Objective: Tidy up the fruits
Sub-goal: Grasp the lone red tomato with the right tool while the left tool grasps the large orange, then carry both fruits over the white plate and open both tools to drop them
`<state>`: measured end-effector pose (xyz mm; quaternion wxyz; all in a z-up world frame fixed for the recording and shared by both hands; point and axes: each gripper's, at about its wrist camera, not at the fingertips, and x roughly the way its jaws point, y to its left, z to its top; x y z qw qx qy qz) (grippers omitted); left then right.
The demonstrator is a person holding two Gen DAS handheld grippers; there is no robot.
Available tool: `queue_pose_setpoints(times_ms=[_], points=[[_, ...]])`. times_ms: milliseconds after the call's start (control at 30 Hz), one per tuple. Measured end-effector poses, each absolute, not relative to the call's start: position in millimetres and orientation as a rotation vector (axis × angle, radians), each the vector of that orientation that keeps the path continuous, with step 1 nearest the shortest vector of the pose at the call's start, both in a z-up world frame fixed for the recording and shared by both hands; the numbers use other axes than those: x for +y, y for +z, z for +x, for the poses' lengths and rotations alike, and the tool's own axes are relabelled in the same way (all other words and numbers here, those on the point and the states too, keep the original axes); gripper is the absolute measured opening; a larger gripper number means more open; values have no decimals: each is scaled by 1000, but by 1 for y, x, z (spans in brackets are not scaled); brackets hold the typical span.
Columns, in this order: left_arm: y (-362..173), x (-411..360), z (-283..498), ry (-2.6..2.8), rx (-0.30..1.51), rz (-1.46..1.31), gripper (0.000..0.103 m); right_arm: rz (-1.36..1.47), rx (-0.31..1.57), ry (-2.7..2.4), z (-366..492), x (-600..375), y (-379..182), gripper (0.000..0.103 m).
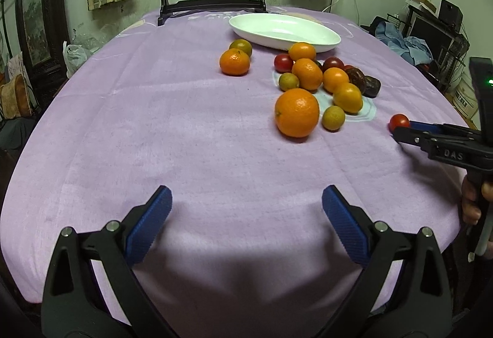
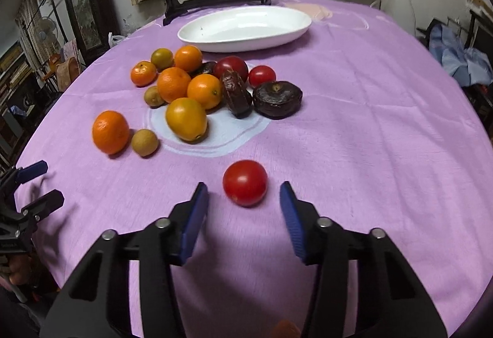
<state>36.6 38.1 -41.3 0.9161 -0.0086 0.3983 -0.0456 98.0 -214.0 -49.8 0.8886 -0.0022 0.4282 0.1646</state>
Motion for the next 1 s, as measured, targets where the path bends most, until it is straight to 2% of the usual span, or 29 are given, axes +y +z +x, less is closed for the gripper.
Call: queue_pose_setpoints(times_ms=[67,167,200,367,633,733,833,900,1000], points=[[-41,40,42,-109,824,-20,98,-2,897,344,101,-214,-50,47],[-38,39,54,-136,829,-15,93,-21,893,333,102,-212,-50,32],[-37,38,59,-150,831,-15,89,-23,889,333,103,-212,-50,30],[-37,26,88,-226,856,8,73,-8,856,355,99,-214,-47,30],[-34,5,114,-332,869,33,73,16,857,381,103,-216,-47,30],[-37,1,124,-335,885,30,68,17,850,389,102,-216,-46,30],[-42,0,130,-344,911,20,58,13,844,392,101,-216,-46,30],[-47,0,133,-351,941,12,47,5,844,393,101,-214,-46,30],[-47,3,137,-365,949,-11,43,-6,848,402,102,-212,-46,30]])
